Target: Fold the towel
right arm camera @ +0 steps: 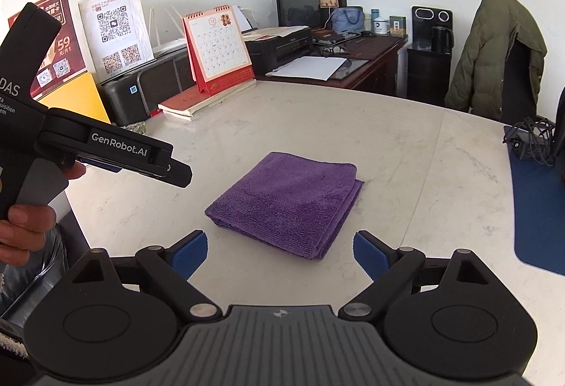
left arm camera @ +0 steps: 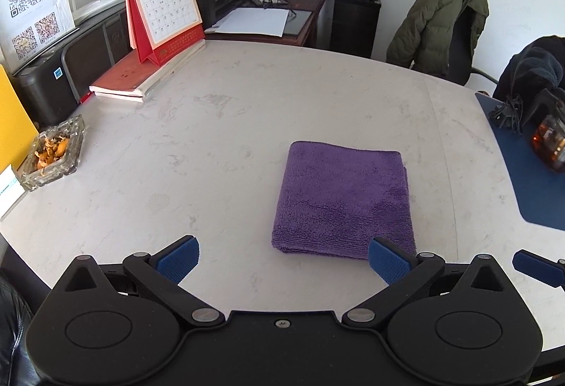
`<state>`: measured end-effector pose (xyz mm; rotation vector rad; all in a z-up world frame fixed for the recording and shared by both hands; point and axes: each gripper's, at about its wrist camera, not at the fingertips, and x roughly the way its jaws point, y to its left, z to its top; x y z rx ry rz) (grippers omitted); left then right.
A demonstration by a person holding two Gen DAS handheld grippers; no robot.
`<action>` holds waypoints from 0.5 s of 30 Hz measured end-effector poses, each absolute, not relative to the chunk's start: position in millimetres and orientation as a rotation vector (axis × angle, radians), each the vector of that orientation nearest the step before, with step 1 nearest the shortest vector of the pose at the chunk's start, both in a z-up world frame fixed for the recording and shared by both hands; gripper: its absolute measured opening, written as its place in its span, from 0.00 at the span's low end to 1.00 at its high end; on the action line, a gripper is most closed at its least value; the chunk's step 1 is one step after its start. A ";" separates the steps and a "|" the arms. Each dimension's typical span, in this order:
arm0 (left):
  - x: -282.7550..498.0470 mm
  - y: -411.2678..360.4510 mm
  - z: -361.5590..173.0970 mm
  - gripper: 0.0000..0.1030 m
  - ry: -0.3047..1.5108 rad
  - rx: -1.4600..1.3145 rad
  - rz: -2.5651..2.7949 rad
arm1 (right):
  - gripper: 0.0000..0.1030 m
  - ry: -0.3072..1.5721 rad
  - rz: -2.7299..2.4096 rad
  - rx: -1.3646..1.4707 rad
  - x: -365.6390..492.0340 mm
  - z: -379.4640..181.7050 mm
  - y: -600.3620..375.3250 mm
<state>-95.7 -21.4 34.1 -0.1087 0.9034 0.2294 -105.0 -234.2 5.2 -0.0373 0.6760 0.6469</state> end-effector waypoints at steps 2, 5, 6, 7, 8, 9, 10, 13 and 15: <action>-96.6 -20.7 34.2 0.99 0.905 -0.108 0.229 | 0.90 0.679 0.648 -0.039 -105.5 4.9 -232.5; -97.0 -21.1 34.1 0.99 0.905 -0.102 0.229 | 0.90 0.683 0.649 -0.043 -106.0 4.5 -229.5; -95.4 -24.0 32.0 0.99 0.906 -0.099 0.228 | 0.90 0.684 0.650 -0.045 -106.0 4.3 -228.4; -94.2 -25.9 30.4 0.99 0.907 -0.096 0.228 | 0.90 0.686 0.652 -0.046 -105.9 4.2 -227.2; -93.8 -25.9 29.8 0.99 0.908 -0.094 0.228 | 0.90 0.687 0.652 -0.048 -105.7 4.1 -226.0; -93.3 -25.8 29.1 0.99 0.910 -0.094 0.225 | 0.90 0.689 0.652 -0.049 -106.1 3.4 -228.5; -92.9 -25.7 28.6 0.99 0.912 -0.093 0.224 | 0.90 0.691 0.653 -0.050 -105.9 3.0 -228.9; -91.4 -25.8 27.3 0.99 0.917 -0.090 0.225 | 0.90 0.692 0.652 -0.054 -105.2 2.7 -227.2; -90.6 -25.6 26.8 0.99 0.919 -0.091 0.225 | 0.90 0.694 0.651 -0.055 -104.5 2.4 -226.4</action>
